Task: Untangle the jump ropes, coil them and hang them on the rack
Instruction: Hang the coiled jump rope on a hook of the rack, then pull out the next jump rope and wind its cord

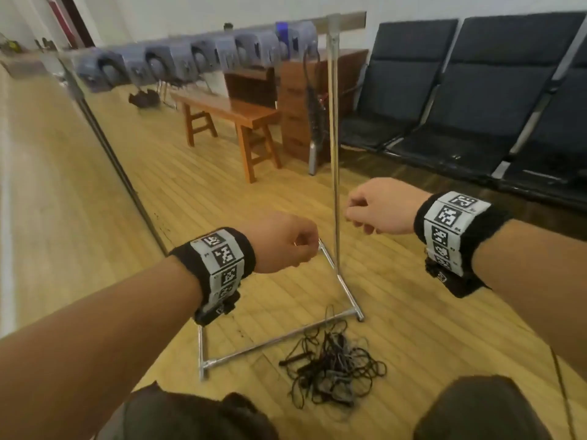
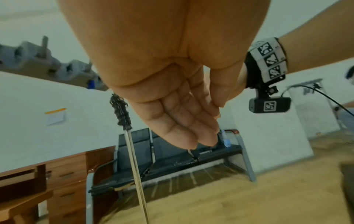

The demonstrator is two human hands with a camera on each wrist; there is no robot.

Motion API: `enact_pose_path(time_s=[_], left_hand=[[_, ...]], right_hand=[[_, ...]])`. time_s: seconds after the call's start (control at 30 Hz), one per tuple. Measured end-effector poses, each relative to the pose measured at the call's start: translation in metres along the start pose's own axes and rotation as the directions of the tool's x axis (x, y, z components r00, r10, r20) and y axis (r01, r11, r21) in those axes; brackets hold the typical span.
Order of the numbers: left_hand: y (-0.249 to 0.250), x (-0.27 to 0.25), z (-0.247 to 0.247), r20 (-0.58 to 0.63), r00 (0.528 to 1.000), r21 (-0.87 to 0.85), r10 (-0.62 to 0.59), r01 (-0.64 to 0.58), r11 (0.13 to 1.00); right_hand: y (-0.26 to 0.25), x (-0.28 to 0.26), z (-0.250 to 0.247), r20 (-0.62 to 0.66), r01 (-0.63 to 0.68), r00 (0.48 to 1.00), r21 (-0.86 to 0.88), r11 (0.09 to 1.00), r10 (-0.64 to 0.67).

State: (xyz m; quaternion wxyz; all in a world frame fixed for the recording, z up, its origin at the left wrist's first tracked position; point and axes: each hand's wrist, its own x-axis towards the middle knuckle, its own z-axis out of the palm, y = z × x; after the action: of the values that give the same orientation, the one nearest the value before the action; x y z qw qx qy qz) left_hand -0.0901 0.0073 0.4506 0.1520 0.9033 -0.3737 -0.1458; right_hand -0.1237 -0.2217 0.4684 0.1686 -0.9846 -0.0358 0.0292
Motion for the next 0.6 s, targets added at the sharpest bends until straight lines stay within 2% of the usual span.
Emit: enact_pose_path(time_s=[0.07, 0.17, 0.23, 0.4, 0.6], left_hand=[[-0.011, -0.003, 0.029, 0.073, 0.997, 0.059, 0.021, -0.026, 0.998], [-0.033, 0.005, 0.066, 0.164, 0.985, 0.11, 0.05, -0.068, 0.992], [-0.054, 0.024, 0.1, 0.247, 0.967, 0.115, 0.054, -0.085, 0.99], [-0.113, 0.08, 0.184, 0.389, 0.92, 0.084, 0.037, -0.076, 0.994], [-0.186, 0.139, 0.285, 0.515, 0.857, 0.116, 0.034, -0.109, 0.987]], right_hand=[[0.007, -0.005, 0.029, 0.086, -0.006, 0.996, -0.071, 0.997, 0.012], [0.024, 0.001, 0.068, 0.172, 0.053, 0.985, -0.17, 0.984, -0.024], [0.049, 0.012, 0.108, 0.257, 0.065, 0.966, -0.185, 0.981, -0.015], [0.111, 0.049, 0.203, 0.424, 0.065, 0.905, -0.164, 0.984, 0.011], [0.16, 0.097, 0.308, 0.545, 0.038, 0.838, -0.059, 0.998, 0.0]])
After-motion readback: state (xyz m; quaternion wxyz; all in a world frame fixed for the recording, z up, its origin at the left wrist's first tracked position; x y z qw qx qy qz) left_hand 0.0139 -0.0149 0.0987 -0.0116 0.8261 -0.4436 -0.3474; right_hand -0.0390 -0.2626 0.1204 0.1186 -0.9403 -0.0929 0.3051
